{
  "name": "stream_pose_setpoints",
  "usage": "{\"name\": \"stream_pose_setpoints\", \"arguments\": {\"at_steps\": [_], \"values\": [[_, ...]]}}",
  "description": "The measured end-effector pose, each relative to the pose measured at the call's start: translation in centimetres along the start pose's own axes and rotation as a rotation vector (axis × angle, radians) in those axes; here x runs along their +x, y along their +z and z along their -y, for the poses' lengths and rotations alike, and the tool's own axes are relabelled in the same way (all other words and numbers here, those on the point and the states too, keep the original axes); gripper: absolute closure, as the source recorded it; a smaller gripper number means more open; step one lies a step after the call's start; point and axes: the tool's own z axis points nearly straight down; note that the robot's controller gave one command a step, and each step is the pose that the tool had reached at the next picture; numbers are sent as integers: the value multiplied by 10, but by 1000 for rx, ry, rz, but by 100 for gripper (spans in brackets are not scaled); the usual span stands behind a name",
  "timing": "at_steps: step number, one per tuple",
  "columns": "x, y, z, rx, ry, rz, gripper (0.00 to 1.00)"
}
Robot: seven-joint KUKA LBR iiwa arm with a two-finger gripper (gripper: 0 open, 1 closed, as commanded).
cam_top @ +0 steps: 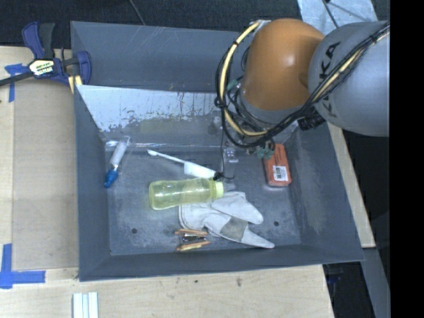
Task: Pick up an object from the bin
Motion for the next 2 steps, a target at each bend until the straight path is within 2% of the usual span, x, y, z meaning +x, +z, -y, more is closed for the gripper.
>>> {"name": "stream_pose_setpoints", "arguments": {"at_steps": [1, 2], "values": [[30, 44, 6, 0, -95, -9, 0], [26, 74, 2, 0, -107, -9, 0]]}}
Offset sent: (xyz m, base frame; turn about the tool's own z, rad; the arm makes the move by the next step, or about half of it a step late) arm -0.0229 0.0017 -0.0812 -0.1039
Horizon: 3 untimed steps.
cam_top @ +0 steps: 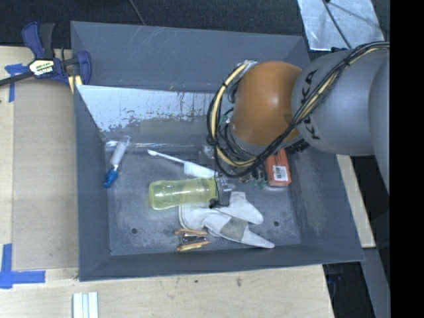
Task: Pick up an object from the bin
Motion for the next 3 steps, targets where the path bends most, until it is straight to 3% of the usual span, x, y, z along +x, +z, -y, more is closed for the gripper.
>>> {"name": "stream_pose_setpoints", "arguments": {"at_steps": [1, 2, 3], "values": [[5, 28, -2, -1, 39, 1, 0], [-3, 46, 2, 0, 27, 4, 100], [-3, 46, 2, 0, 27, 4, 100]]}}
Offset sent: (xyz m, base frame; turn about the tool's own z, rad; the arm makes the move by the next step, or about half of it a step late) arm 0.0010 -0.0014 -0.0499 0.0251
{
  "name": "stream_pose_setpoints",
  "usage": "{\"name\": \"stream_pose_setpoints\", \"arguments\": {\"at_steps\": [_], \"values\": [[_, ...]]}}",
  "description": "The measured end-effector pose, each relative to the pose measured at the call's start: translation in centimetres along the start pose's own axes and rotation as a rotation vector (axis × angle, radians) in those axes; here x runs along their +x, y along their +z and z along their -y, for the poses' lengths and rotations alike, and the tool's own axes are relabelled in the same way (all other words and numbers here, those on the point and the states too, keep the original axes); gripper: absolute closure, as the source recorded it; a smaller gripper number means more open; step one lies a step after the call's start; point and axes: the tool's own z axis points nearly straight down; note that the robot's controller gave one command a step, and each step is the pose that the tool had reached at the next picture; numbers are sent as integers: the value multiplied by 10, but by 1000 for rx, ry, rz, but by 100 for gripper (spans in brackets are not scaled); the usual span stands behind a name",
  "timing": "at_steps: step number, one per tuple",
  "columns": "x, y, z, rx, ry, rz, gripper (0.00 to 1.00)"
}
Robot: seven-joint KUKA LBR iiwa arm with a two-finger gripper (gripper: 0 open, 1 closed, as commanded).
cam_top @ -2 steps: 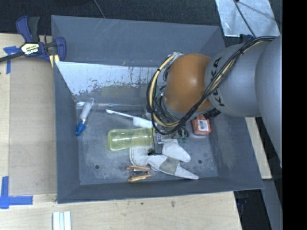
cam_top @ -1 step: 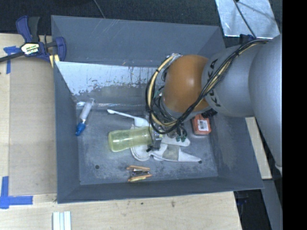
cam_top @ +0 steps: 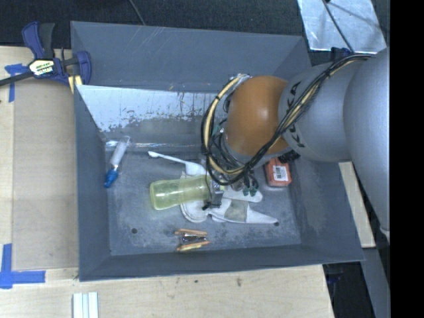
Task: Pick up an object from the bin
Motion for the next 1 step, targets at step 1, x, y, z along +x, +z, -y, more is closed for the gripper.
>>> {"name": "stream_pose_setpoints", "arguments": {"at_steps": [1], "values": [[-20, -64, 20, 0, 6, -4, 100]]}}
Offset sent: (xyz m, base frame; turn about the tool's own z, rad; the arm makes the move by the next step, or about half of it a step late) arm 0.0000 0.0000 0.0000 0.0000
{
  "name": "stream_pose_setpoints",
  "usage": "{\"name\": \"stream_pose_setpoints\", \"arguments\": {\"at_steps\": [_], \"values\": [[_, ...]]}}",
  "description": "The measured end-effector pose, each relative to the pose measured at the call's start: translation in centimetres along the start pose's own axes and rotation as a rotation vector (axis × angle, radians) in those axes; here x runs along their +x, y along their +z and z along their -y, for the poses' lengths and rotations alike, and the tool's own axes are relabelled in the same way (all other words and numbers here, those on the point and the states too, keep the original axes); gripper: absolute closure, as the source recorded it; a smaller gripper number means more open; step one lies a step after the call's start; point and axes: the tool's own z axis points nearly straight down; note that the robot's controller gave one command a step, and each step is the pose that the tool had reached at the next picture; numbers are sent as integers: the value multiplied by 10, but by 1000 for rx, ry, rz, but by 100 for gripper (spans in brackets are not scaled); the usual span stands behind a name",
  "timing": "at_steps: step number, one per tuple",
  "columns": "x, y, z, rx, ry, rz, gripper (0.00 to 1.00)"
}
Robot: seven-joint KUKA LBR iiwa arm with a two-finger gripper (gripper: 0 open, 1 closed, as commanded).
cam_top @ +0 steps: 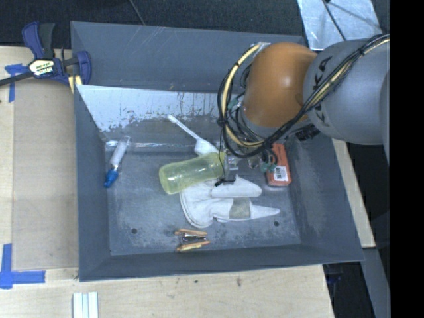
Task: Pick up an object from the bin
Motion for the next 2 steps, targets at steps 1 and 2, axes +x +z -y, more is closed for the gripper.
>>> {"name": "stream_pose_setpoints", "arguments": {"at_steps": [1, 2], "values": [[0, 0, 0, 0, 0, 0, 100], [-29, -129, 3, 0, 3, 1, 100]]}}
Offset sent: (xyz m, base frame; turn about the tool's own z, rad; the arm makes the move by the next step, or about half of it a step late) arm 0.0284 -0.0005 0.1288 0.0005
